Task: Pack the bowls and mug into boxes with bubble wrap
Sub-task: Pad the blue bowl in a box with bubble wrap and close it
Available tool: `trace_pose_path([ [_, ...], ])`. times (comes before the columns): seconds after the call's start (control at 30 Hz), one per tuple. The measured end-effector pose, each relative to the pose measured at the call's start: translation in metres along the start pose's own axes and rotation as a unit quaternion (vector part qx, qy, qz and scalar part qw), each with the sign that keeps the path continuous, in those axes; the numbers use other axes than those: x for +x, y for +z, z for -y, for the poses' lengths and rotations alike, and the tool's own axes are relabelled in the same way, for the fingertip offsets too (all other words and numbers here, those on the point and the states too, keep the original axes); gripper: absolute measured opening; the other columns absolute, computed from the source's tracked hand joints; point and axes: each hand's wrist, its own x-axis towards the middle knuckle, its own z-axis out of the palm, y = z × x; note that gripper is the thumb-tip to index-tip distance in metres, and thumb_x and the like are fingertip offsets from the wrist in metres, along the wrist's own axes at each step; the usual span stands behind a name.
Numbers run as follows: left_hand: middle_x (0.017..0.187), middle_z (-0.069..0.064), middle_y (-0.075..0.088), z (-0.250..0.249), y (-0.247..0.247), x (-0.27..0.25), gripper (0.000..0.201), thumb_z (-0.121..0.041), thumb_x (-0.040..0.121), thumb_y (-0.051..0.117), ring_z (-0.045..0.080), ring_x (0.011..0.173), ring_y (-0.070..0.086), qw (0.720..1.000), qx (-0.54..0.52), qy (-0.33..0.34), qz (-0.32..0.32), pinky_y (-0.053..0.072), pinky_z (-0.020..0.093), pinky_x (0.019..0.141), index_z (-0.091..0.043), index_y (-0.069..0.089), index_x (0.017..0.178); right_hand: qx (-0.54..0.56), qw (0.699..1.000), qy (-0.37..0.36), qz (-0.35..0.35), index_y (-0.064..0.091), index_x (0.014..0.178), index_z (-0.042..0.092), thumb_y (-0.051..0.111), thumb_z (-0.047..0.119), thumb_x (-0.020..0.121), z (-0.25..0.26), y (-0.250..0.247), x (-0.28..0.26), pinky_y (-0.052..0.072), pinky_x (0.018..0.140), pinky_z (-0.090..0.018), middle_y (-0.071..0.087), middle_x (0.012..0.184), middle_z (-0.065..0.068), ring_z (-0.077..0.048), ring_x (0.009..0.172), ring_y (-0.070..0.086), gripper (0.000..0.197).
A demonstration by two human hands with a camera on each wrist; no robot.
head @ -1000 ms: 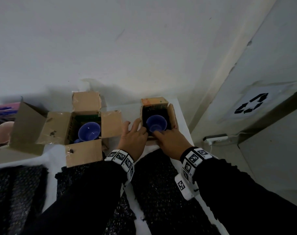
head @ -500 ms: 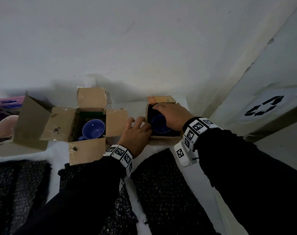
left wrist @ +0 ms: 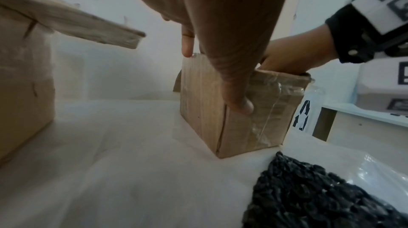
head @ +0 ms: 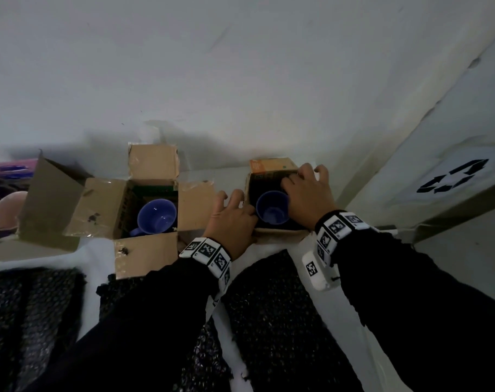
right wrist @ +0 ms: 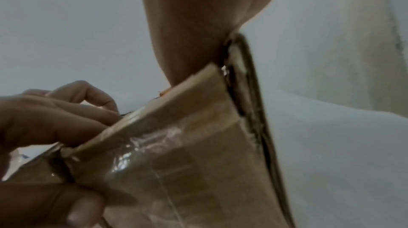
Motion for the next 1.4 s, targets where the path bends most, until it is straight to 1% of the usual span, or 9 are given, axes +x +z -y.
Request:
trace_pose_path([
  [0.27, 0.101, 0.001, 0.06, -0.01, 0.009, -0.011, 0.019, -0.034, 0.074, 0.07, 0.035, 0.104, 0.046, 1.0, -0.004, 0.001, -0.016, 0.03, 0.046, 0.083, -0.019, 0.068, 0.086, 0.053, 0.993, 0.034, -0.097, 0.057, 0.095, 0.023, 0.052, 0.033, 0.086, -0.006, 0.002, -0.047, 0.022, 0.094, -0.046, 0.059, 0.113, 0.001, -0.029, 0.112, 0.044, 0.015],
  [0.43, 0.124, 0.01, 0.051, -0.021, 0.012, -0.021, 0.033, -0.024, 0.08, 0.063, 0.033, 0.088, 0.051, 0.994, -0.06, -0.03, -0.085, 0.041, 0.041, 0.07, -0.014, 0.057, 0.112, 0.164, 0.969, 0.105, -0.153, 0.056, 0.117, 0.026, 0.05, 0.042, 0.092, 0.005, 0.014, -0.097, 0.026, 0.092, -0.041, 0.045, 0.136, -0.002, -0.027, 0.122, 0.037, 0.03],
  [0.53, 0.136, 0.01, 0.044, -0.024, 0.013, -0.038, 0.054, -0.031, 0.077, 0.067, 0.033, 0.103, 0.052, 0.983, -0.135, -0.075, -0.1, 0.044, 0.041, 0.077, -0.014, 0.049, 0.125, 0.301, 0.921, 0.16, -0.188, 0.053, 0.116, 0.02, 0.061, 0.035, 0.09, 0.014, 0.021, -0.127, 0.034, 0.086, -0.033, 0.05, 0.122, -0.004, -0.024, 0.112, 0.045, 0.031],
  [0.63, 0.139, 0.012, 0.041, -0.028, 0.02, -0.065, 0.068, -0.038, 0.074, 0.07, 0.035, 0.115, 0.05, 0.971, -0.193, -0.095, -0.102, 0.046, 0.044, 0.086, -0.014, 0.043, 0.132, 0.376, 0.906, 0.193, -0.033, 0.053, 0.107, 0.018, 0.064, 0.035, 0.087, 0.031, 0.034, -0.152, 0.044, 0.08, -0.035, 0.057, 0.107, -0.004, -0.027, 0.101, 0.056, 0.029],
  [0.8, 0.136, 0.007, 0.045, -0.033, 0.03, -0.093, 0.073, -0.052, 0.081, 0.059, 0.03, 0.117, 0.05, 0.964, -0.245, -0.092, -0.046, 0.045, 0.041, 0.087, -0.017, 0.033, 0.14, 0.26, 0.935, 0.179, 0.159, 0.034, 0.142, 0.018, 0.069, 0.047, 0.081, 0.072, 0.041, -0.169, 0.046, 0.091, -0.041, 0.051, 0.128, -0.007, -0.029, 0.117, 0.05, 0.076],
  [0.97, 0.131, 0.007, 0.054, -0.032, 0.037, -0.101, 0.094, -0.061, 0.08, 0.06, 0.029, 0.118, 0.053, 0.943, -0.284, -0.042, 0.169, 0.042, 0.047, 0.098, -0.022, 0.01, 0.149, 0.421, 0.876, 0.149, 0.182, 0.06, 0.107, 0.012, 0.07, 0.019, 0.084, 0.08, 0.029, -0.165, 0.045, 0.081, -0.03, 0.065, 0.106, -0.008, -0.024, 0.1, 0.06, 0.027],
  [1.13, 0.106, 0.007, 0.067, -0.014, 0.017, -0.098, 0.04, -0.041, 0.089, 0.061, 0.026, 0.097, 0.063, 0.914, -0.372, -0.042, 0.154, 0.051, 0.039, 0.083, -0.017, 0.057, 0.121, 0.544, 0.818, 0.175, 0.065, 0.066, 0.087, 0.025, 0.078, 0.024, 0.078, 0.064, -0.022, -0.155, 0.047, 0.077, -0.029, 0.068, 0.087, 0.003, -0.015, 0.085, 0.064, 0.016],
  [1.27, 0.092, 0.005, 0.067, 0.006, -0.035, -0.081, 0.023, -0.039, 0.087, 0.064, 0.023, 0.084, 0.062, 0.93, -0.362, -0.017, 0.057, 0.052, 0.038, 0.076, -0.02, 0.066, 0.1, 0.493, 0.852, 0.173, -0.019, 0.068, 0.089, 0.022, 0.079, 0.024, 0.077, 0.056, -0.068, -0.142, 0.041, 0.07, -0.025, 0.059, 0.078, 0.014, -0.007, 0.074, 0.058, 0.017],
  [1.4, 0.087, 0.004, 0.061, 0.028, -0.093, -0.066, 0.015, -0.033, 0.085, 0.067, 0.023, 0.082, 0.058, 0.937, -0.35, 0.003, -0.01, 0.045, 0.033, 0.072, -0.021, 0.059, 0.09, 0.403, 0.885, 0.219, -0.079, 0.058, 0.069, 0.014, 0.076, 0.024, 0.079, 0.044, -0.116, -0.123, 0.04, 0.065, -0.028, 0.062, 0.081, -0.005, -0.021, 0.078, 0.06, 0.022],
])
